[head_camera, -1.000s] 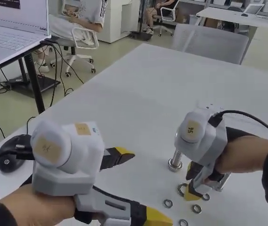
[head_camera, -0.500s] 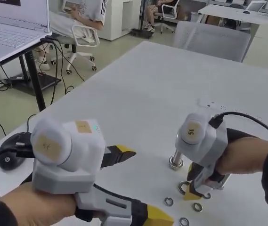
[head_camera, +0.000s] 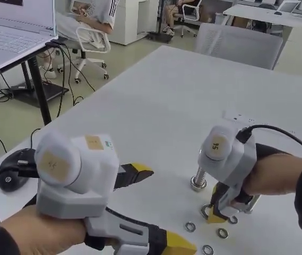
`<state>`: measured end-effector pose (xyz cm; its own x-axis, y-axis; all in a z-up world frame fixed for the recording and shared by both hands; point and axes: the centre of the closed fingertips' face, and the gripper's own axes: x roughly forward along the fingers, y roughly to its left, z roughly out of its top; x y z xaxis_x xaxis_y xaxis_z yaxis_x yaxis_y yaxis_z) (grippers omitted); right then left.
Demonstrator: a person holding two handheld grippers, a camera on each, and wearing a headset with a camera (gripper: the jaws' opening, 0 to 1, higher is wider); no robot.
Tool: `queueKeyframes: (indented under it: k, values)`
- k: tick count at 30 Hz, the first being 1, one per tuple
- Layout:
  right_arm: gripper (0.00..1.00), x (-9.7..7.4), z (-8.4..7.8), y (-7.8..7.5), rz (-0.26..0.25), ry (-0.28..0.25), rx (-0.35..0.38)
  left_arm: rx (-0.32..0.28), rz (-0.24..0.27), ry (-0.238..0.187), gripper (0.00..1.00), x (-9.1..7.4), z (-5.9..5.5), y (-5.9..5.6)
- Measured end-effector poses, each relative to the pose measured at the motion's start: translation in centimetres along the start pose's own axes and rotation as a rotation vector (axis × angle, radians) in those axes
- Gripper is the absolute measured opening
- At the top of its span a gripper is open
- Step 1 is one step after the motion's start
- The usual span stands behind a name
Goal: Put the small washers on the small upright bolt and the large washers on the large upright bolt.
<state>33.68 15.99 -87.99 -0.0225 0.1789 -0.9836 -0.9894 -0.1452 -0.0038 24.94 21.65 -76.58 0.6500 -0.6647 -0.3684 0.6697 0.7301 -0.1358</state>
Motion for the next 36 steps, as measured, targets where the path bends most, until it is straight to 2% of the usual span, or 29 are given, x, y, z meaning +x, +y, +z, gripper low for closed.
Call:
queueKeyframes:
  k: [21, 36]
  values:
    - [0.23, -0.6, -0.1, 0.0, -0.007, 0.015, -0.016, 0.002, -0.002, -0.001, 0.87, 0.0, -0.1, -0.2]
    - [0.23, -3.1, 0.4, -0.3, -0.034, 0.003, -0.019, 0.006, -0.003, -0.007, 0.87, -0.1, 0.1, -0.2]
